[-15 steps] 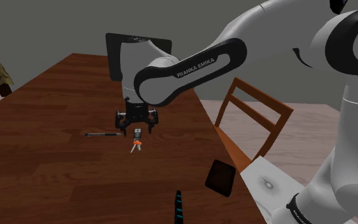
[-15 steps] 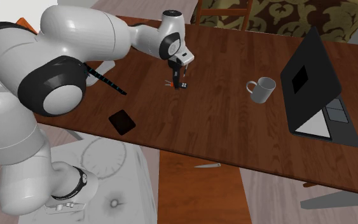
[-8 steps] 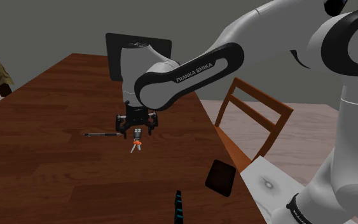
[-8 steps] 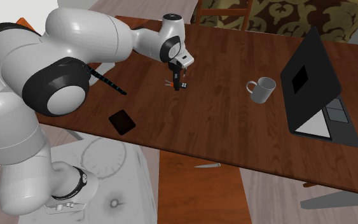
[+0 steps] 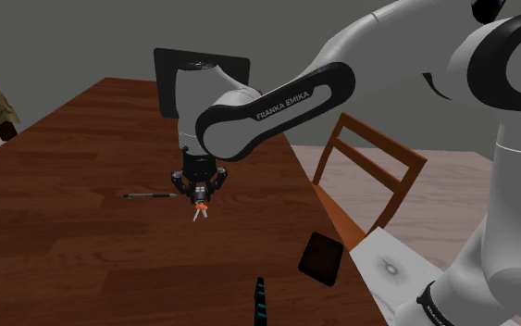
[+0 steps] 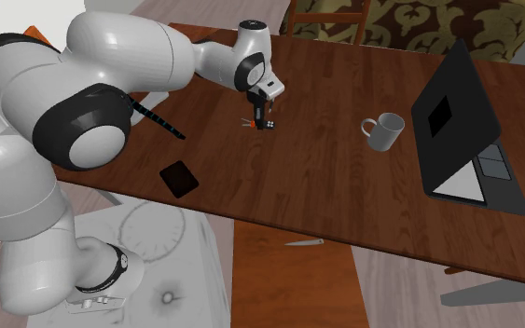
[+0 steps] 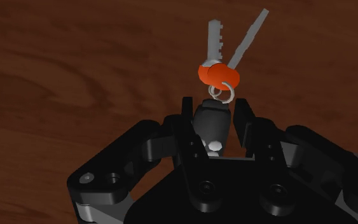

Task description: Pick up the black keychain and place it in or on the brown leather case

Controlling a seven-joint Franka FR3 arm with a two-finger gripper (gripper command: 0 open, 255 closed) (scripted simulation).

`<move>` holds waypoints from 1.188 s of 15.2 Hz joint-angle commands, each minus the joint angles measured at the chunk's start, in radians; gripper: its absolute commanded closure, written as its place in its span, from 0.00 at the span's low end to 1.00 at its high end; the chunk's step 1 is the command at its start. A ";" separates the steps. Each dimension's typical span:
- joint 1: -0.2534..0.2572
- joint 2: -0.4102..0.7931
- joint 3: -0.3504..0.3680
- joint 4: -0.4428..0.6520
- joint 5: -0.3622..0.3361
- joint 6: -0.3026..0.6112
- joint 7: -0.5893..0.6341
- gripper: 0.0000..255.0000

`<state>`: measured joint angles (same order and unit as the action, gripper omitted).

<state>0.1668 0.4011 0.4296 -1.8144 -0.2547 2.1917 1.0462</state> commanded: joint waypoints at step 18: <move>-0.012 -0.079 0.022 0.086 0.051 -0.156 -0.037 1.00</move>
<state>0.1564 0.3292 0.4503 -1.7337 -0.2083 2.0477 1.0128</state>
